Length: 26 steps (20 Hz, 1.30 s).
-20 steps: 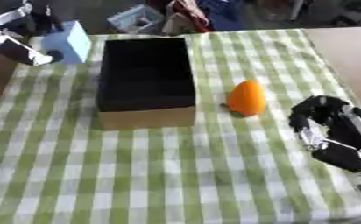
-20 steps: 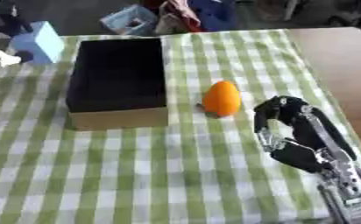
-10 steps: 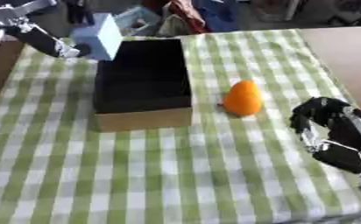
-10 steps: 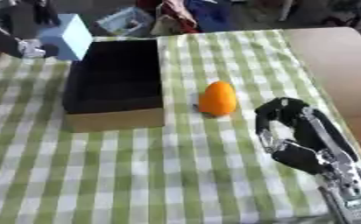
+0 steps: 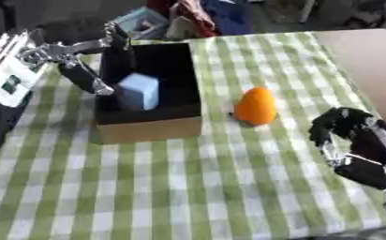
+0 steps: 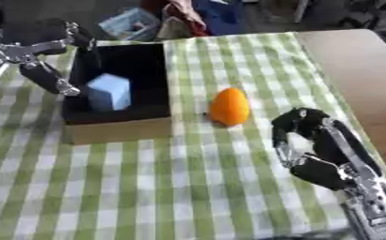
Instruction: Pick up objects on the table and place them in the box.
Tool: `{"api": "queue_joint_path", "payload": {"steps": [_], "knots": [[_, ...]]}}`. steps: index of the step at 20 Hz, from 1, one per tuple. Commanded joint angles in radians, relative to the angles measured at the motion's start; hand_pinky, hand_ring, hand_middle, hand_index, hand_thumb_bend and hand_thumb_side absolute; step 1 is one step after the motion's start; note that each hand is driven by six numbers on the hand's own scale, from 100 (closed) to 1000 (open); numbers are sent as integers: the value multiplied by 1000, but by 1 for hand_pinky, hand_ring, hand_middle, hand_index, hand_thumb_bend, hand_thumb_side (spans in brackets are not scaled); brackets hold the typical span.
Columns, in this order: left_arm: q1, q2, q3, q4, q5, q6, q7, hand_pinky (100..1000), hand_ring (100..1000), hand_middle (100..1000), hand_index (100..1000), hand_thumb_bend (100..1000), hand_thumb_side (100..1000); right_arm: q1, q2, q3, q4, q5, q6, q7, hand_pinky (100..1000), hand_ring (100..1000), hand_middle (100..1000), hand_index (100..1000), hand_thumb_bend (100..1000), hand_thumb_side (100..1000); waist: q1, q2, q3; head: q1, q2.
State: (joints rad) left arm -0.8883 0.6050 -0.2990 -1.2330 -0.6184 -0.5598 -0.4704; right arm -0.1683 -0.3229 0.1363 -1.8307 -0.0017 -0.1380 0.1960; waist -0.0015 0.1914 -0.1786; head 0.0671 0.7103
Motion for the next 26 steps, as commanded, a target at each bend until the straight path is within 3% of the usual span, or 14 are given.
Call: {"api": "queue_joint_path", "payload": {"steps": [1, 6, 11, 18, 26], "knots": [[-7, 10, 1, -1, -6, -8, -11, 644, 517, 524, 684, 554, 104, -13, -14, -5, -11, -5, -2, 1, 672, 523, 525, 634, 100, 199, -1, -13, 3, -4, -8], [12, 28, 30, -41, 75, 13, 3, 661, 522, 537, 699, 529, 101, -16, -21, -10, -11, -1, -3, -3, 673, 523, 525, 634, 100, 189, -4, -14, 12, -12, -8], [49, 83, 84, -190, 254, 91, 45, 665, 508, 520, 686, 484, 100, -51, -69, -16, -13, 7, -9, -9, 674, 524, 526, 639, 100, 145, -10, -20, 35, -23, -4], [174, 158, 187, -406, 516, 237, 96, 661, 492, 501, 672, 397, 100, -161, -224, -16, -5, 28, -33, 9, 684, 542, 548, 668, 100, 100, -26, -28, 80, -42, 0], [395, 164, 287, -612, 605, 324, 175, 662, 487, 496, 670, 368, 100, -281, -400, 9, 70, 87, -76, 87, 698, 576, 584, 703, 100, 100, -38, -26, 132, -62, -1]]}}
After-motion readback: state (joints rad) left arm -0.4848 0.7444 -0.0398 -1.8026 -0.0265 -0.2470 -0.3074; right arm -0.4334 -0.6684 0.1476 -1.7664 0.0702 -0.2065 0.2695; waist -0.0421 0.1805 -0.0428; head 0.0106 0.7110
